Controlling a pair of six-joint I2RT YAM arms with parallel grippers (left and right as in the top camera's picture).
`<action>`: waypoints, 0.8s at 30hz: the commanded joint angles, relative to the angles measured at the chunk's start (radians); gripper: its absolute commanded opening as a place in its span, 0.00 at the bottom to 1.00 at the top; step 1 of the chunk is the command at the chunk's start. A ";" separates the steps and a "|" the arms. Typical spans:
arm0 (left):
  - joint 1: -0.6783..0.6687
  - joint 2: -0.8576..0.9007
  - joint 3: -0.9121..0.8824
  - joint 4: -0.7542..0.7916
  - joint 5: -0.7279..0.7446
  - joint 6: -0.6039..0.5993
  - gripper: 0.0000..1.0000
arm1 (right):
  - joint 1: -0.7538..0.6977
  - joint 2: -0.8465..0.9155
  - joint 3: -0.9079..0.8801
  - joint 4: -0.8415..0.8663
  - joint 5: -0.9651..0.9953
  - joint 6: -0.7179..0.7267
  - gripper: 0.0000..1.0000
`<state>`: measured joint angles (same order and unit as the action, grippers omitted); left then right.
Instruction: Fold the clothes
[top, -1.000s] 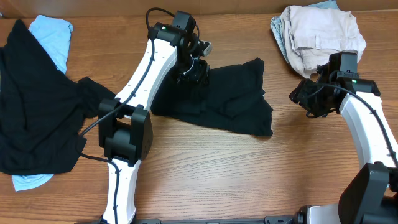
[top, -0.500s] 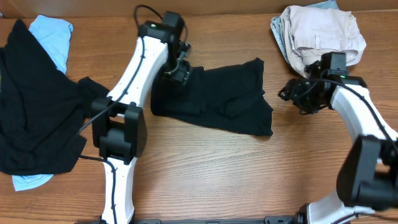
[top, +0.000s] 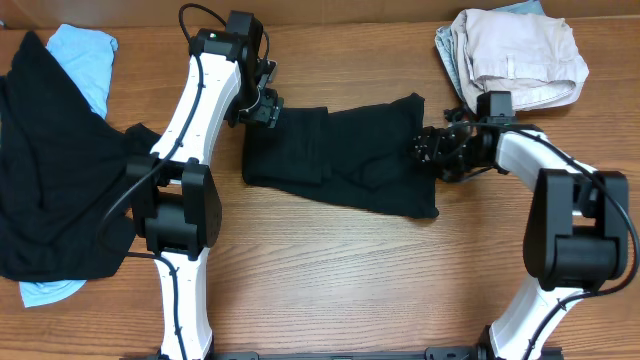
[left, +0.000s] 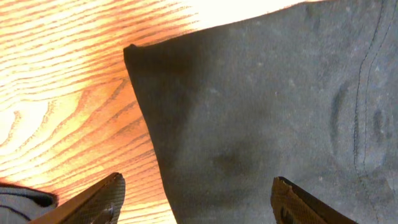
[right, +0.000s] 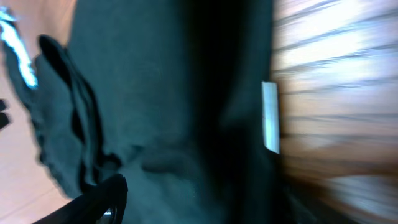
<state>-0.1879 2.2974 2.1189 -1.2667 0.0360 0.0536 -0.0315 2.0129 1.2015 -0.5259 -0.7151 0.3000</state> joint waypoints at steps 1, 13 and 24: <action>-0.002 -0.009 0.004 0.009 -0.006 -0.009 0.78 | 0.057 0.035 -0.003 0.053 -0.047 0.132 0.73; 0.005 -0.009 0.004 0.011 -0.021 -0.008 0.79 | 0.023 0.032 0.008 0.178 -0.005 0.231 0.19; 0.120 -0.009 0.005 -0.008 -0.021 -0.009 0.79 | -0.193 -0.098 0.084 -0.130 -0.071 -0.100 0.13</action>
<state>-0.1215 2.2974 2.1189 -1.2652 0.0250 0.0536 -0.1902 2.0174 1.2270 -0.5987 -0.7681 0.3397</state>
